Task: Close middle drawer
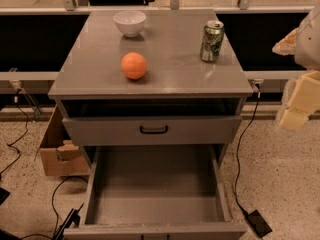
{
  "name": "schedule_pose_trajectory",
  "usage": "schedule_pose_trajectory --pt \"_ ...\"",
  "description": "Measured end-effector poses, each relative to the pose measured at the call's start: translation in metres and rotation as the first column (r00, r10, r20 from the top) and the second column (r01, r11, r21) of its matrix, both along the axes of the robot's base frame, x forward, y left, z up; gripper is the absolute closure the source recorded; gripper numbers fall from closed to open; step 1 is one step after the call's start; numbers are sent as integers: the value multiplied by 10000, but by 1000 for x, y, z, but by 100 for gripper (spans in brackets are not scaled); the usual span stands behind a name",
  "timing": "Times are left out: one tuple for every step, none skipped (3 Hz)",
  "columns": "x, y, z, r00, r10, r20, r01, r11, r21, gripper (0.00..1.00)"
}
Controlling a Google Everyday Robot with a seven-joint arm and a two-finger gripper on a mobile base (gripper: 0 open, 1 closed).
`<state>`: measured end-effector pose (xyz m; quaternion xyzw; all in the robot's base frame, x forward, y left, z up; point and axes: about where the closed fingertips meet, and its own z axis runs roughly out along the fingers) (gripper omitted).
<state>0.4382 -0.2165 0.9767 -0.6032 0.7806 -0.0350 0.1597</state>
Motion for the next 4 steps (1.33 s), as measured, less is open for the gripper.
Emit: schedule_pose_trajectory --pt "0 0 1 10000 -4 28 4 10000 -10 0" --pt "-3 0 -18 9997 -194 -117 194 9998 6 0" --pt "-16 2 -68 9975 -699 -137 698 9975 -69 0" --pt "-34 9 -135 9897 -1323 -545 1337 9907 235 0"
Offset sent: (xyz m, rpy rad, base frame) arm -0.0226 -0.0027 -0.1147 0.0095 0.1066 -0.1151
